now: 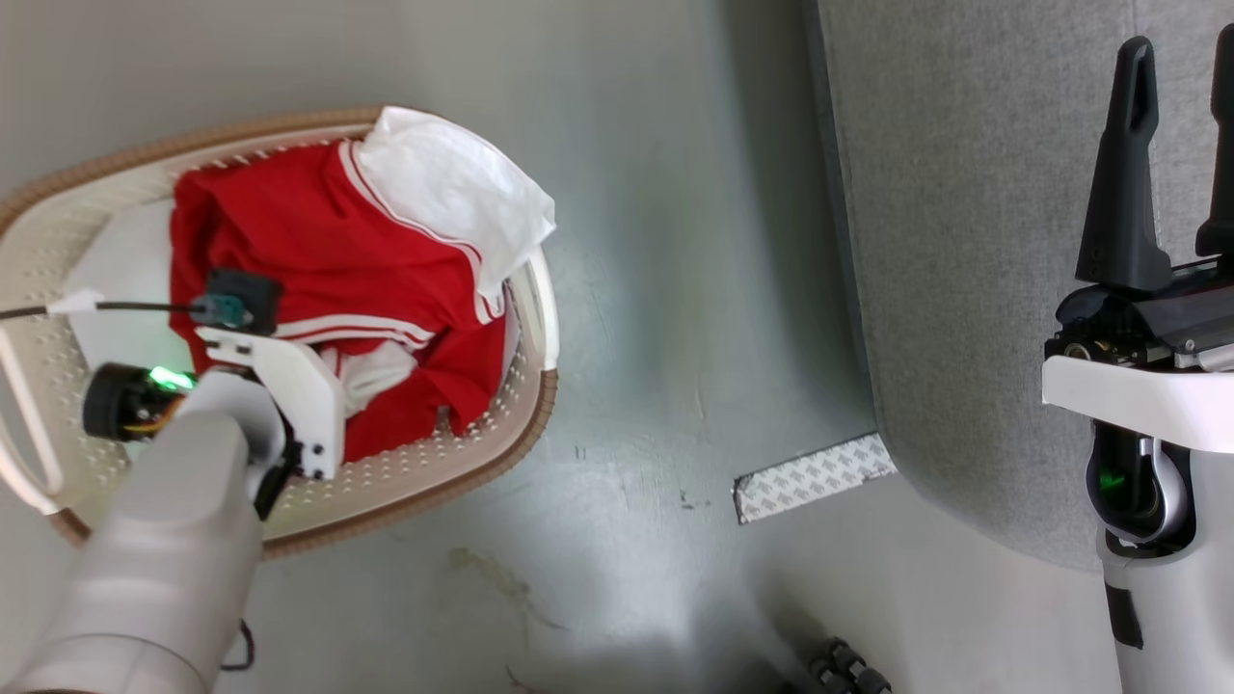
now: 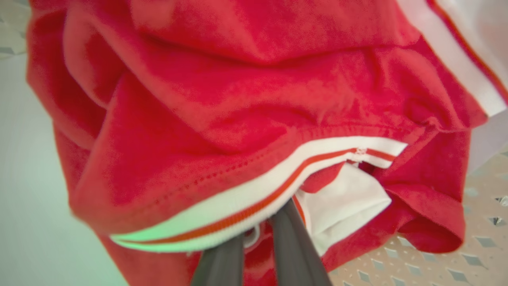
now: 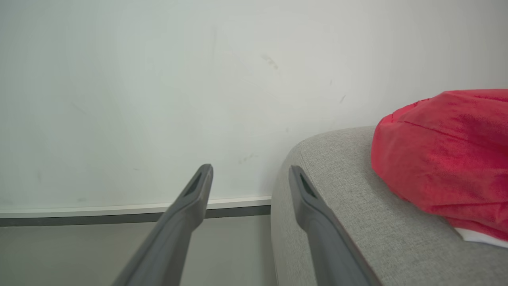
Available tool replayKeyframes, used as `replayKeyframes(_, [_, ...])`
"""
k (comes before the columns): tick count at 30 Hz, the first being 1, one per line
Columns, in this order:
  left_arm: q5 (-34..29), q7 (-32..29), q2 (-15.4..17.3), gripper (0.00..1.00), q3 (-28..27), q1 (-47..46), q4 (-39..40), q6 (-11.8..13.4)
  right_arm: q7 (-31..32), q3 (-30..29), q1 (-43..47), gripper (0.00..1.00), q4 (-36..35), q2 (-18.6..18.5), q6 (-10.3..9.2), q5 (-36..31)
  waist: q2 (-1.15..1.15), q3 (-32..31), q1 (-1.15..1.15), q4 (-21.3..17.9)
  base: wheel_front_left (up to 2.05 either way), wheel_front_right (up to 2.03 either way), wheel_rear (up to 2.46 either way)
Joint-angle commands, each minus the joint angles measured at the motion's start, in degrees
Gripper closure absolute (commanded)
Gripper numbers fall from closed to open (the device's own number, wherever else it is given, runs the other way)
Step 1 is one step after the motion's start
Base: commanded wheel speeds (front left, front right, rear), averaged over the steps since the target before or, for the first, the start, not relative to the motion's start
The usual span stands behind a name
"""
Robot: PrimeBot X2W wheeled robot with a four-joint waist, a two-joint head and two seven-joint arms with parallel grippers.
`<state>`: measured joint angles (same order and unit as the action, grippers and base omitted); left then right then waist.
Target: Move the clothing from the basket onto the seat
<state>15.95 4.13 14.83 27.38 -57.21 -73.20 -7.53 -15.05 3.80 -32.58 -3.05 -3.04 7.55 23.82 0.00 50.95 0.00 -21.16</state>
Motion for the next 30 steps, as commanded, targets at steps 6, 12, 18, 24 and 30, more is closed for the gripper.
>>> replayKeyframes(6, [2.95, 2.23, -1.33, 1.00, 1.58, 2.62, 0.29, 0.11, -0.16, -0.50, 0.02, 0.00, 0.72, 0.22, -0.13, -1.57, 0.00, -4.32, 0.00, 1.49, 0.00, 0.00, 0.00])
replayKeyframes(12, [6.12, 5.91, -3.58, 1.00, 3.62, 5.98, 1.24, 0.11, -0.16, -1.35, 1.66, 0.00, 1.39, -0.26, -0.13, -3.13, 0.00, -10.84, 0.00, 3.61, 0.00, 0.00, 0.00])
replayKeyframes(18, [8.29, 8.41, -4.60, 1.00, 5.79, 7.84, 2.75, 0.11, -0.16, -1.90, 2.87, 0.00, 2.06, -1.55, -0.13, -3.61, 0.00, -15.25, 0.00, 5.54, 0.00, 0.00, 0.00])
replayKeyframes(24, [10.21, 10.61, -5.07, 1.00, 7.53, 10.24, 4.95, 0.10, -0.16, -2.94, 4.95, 0.00, 2.88, -2.71, -0.13, -3.75, 0.00, -20.99, 0.00, 7.92, 0.00, 0.00, 0.00])
replayKeyframes(30, [11.32, 11.07, -5.19, 1.00, 8.45, 13.26, 9.46, 0.10, -0.16, -3.77, 7.31, 0.00, 4.26, -4.27, -0.13, -3.81, 0.00, -27.74, 0.00, 10.01, 0.00, 0.00, 0.00])
